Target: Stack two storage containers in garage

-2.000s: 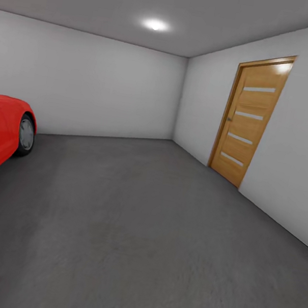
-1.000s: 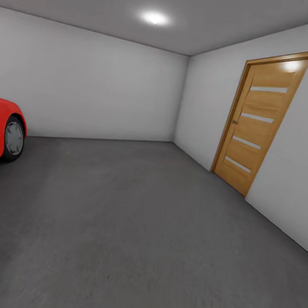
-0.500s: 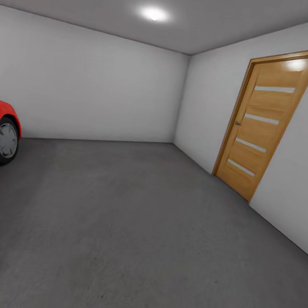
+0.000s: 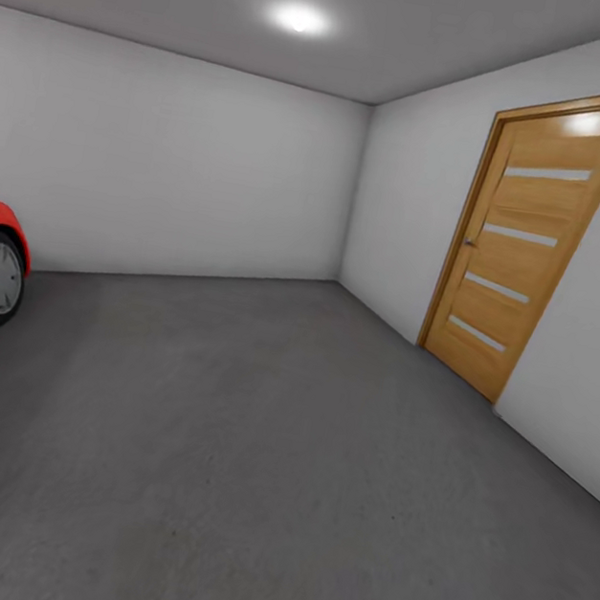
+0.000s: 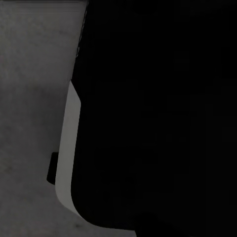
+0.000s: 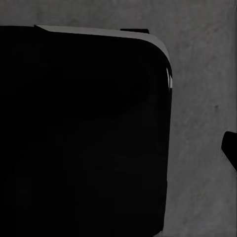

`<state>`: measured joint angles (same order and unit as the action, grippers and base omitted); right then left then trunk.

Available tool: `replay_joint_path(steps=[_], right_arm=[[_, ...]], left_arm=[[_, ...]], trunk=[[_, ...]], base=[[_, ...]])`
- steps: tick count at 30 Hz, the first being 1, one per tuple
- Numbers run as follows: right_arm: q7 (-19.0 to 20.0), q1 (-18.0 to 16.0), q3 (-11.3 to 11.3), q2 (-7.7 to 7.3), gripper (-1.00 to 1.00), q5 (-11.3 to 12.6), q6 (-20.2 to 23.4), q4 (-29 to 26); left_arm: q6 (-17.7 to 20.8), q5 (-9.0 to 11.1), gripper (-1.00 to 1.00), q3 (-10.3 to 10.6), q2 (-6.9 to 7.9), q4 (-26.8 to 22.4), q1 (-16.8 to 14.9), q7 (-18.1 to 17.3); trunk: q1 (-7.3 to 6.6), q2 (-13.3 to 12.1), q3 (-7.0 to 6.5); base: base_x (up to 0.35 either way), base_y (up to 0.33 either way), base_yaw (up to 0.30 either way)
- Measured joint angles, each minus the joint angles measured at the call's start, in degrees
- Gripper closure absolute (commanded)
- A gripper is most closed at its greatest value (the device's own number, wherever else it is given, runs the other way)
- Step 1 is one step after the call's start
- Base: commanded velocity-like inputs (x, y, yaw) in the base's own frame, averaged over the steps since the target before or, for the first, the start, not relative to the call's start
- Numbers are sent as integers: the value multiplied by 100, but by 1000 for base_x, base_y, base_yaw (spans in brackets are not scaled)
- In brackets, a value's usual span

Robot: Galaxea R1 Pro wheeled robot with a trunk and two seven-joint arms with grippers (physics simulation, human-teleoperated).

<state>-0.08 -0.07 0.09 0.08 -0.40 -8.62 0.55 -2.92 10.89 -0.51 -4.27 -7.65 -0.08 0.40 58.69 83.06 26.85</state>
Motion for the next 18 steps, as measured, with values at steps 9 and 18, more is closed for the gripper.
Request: replay_joint_path(steps=[9,18], right_arm=[[-6,0,-33,6,-100,26,6,-3],[-8,1,-62,22,-100,60,13,-8]], left_arm=[[-1,0,-100,-2,-2,0,0,0],[0,-1,-100,-1,-3,-1,0,0]], trunk=[[0,0,0],[0,0,0]], base=[[322,0,0],[322,0,-113]])
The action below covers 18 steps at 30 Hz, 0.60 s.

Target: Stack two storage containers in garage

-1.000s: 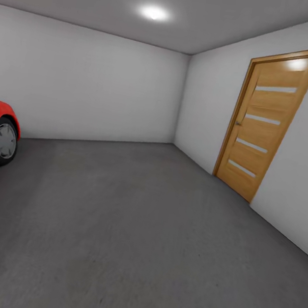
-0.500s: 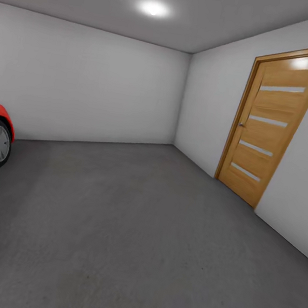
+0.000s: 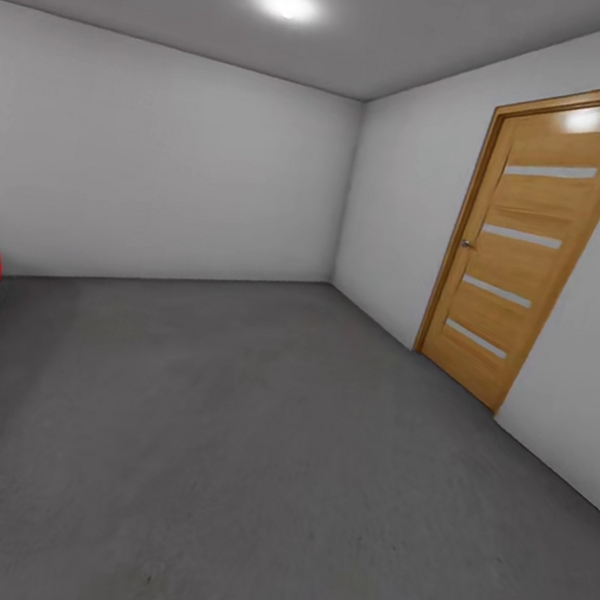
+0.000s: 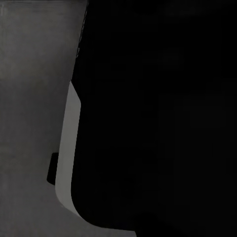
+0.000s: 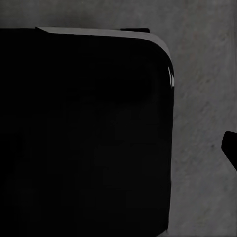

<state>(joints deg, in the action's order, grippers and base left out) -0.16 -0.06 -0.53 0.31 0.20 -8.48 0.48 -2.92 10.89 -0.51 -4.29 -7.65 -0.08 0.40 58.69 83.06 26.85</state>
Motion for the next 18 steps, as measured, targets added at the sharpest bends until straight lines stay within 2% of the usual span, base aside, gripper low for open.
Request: replay_joint_path(steps=[14,18], right_arm=[[0,0,-3,5,-100,0,-9,0],[0,0,-1,4,-100,-3,-8,0]], left_arm=[[0,0,-100,-3,0,0,0,0],[-1,1,-100,-3,0,0,0,0]], trunk=[[0,0,0],[0,0,0]], base=[[322,0,-282],[322,0,-128]])
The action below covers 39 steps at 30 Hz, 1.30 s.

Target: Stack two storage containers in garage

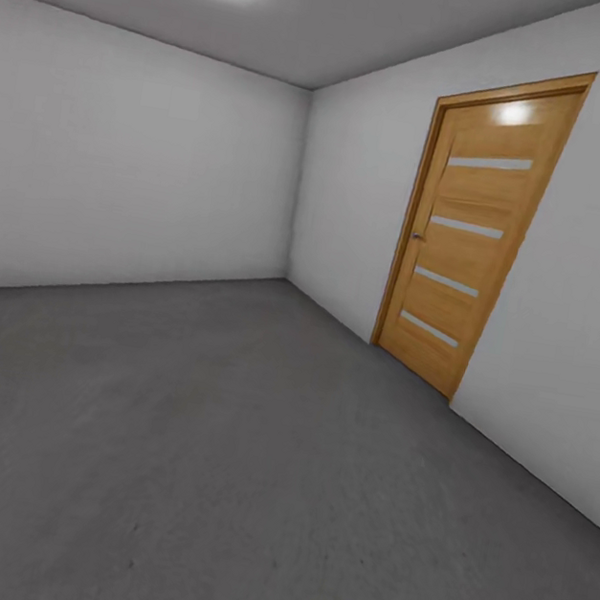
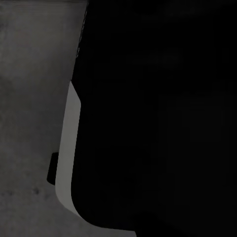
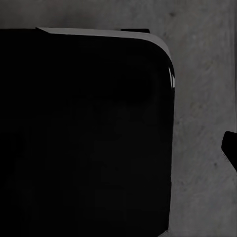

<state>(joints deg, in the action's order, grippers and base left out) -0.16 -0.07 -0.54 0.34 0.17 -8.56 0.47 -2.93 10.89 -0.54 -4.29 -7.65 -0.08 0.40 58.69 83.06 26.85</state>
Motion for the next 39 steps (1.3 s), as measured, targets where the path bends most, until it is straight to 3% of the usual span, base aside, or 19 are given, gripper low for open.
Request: replay_joint_path(steps=[39], right_arm=[[1,0,15,0,-100,-14,-6,0]], left_arm=[[8,1,-100,-2,9,0,0,0]], trunk=[[0,0,0]], base=[[322,0,-4]])
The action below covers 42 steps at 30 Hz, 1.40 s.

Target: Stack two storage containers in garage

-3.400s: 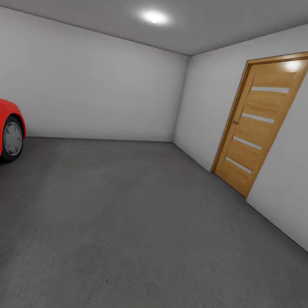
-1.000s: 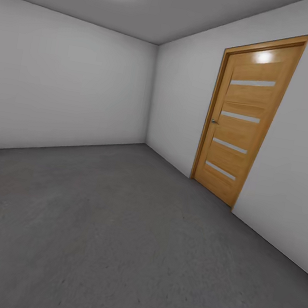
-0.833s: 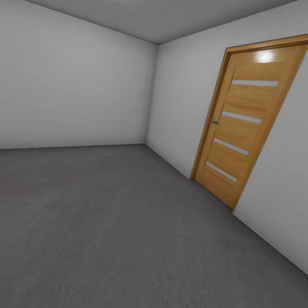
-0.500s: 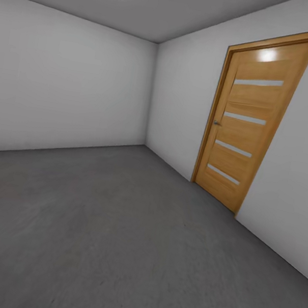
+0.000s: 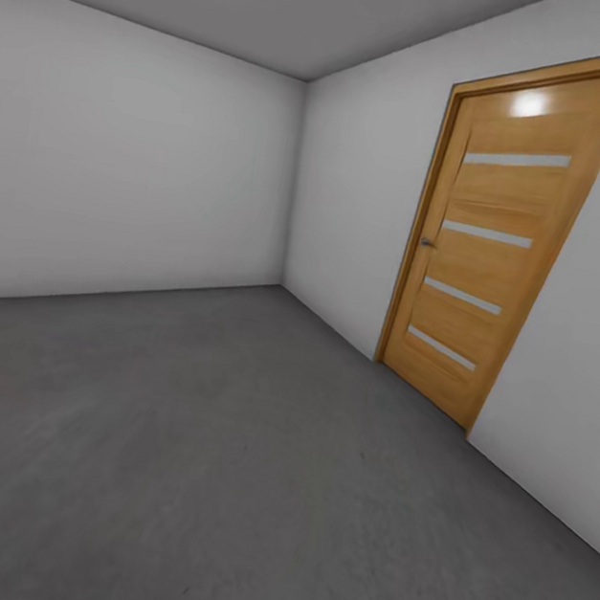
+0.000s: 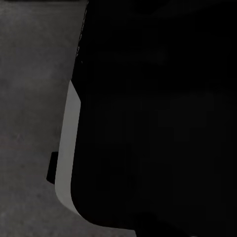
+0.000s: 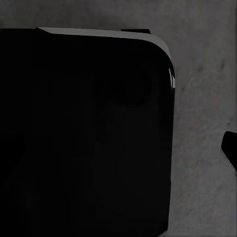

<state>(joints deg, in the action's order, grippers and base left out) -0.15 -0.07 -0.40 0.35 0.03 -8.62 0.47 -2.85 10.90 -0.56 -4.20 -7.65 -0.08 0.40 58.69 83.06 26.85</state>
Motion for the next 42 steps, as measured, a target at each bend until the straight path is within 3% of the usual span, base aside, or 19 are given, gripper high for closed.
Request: replay_joint_path(steps=[42], right_arm=[[1,0,0,0,-100,-2,0,0]], left_arm=[[0,1,-100,-2,-3,0,0,0]], trunk=[[0,0,0]], base=[[322,0,0]])
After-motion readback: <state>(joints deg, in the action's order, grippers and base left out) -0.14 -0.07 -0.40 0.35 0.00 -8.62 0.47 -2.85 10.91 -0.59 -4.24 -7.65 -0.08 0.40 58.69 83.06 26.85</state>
